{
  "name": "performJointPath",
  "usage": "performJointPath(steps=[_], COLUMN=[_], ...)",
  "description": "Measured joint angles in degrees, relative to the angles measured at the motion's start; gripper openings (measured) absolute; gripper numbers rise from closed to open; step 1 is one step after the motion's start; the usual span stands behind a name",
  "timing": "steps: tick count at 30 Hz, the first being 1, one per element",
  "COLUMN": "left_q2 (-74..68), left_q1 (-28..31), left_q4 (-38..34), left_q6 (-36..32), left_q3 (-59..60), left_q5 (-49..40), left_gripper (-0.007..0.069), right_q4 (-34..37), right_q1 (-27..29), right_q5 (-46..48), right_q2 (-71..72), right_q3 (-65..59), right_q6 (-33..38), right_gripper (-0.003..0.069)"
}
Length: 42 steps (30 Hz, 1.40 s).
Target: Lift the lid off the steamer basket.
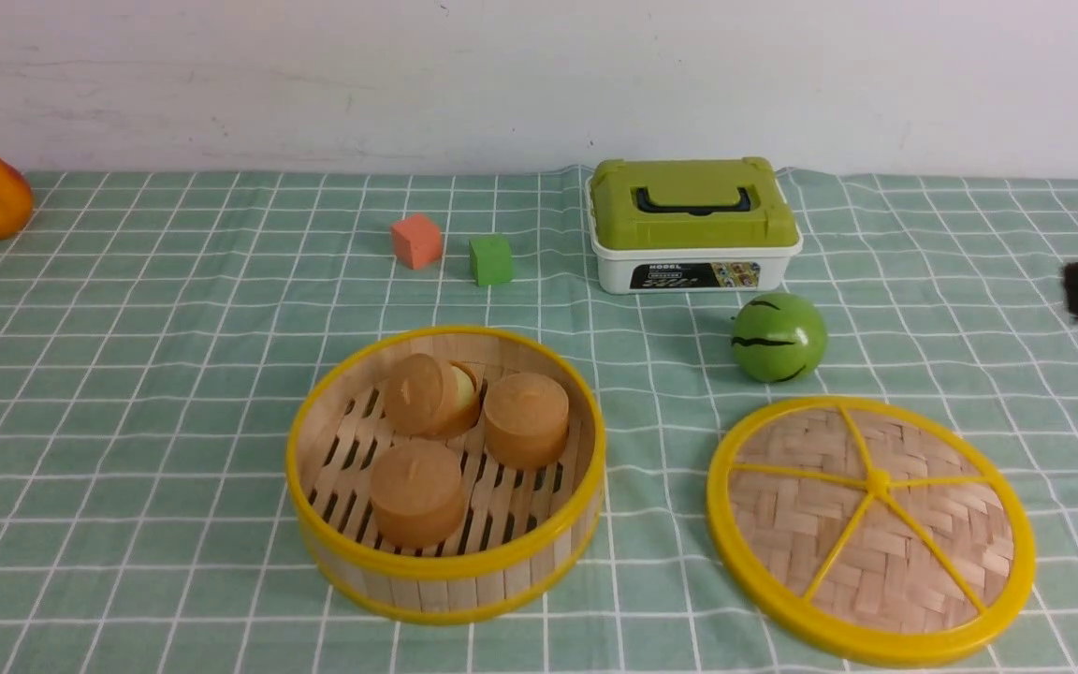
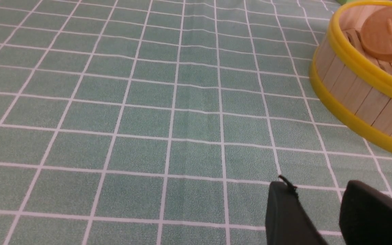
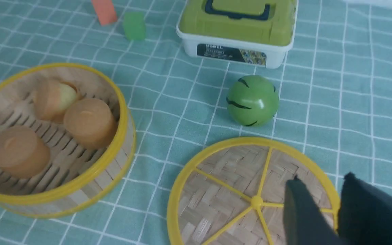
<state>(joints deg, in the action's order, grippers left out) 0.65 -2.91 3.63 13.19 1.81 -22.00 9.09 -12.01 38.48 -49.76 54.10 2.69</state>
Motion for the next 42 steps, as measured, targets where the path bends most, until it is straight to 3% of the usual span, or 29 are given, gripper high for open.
performJointPath(steps=[3, 5, 12, 35, 37, 42], left_q2=[0.0, 0.0, 0.0, 0.0, 0.0, 0.0], left_q1=[0.0, 0.0, 0.0, 0.0, 0.0, 0.0], left_q4=[0.0, 0.0, 0.0, 0.0, 0.0, 0.0], left_q6=[0.0, 0.0, 0.0, 0.0, 0.0, 0.0], left_q3=[0.0, 0.0, 0.0, 0.0, 0.0, 0.0], left_q5=[0.0, 0.0, 0.0, 0.0, 0.0, 0.0], left_gripper=[0.0239, 0.0239, 0.0239, 0.0239, 0.0239, 0.0239], right_q4=[0.0, 0.0, 0.0, -0.4, -2.4, -10.9], right_q1=[0.0, 0.0, 0.0, 0.0, 0.0, 4.4], right_q5=[2.2, 4.0, 9.1, 11.3, 9.7, -12.7], right_q2=[7.3, 11.7, 15.4, 15.4, 15.8, 25.7], right_q3=[-3.2, -5.4, -8.8, -9.0, -10.1, -25.6], right_q6=[0.1, 0.1, 0.1, 0.1, 0.1, -1.1], right_gripper=[0.0005, -0.0018, -0.0021, -0.0007, -0.0006, 0.0001])
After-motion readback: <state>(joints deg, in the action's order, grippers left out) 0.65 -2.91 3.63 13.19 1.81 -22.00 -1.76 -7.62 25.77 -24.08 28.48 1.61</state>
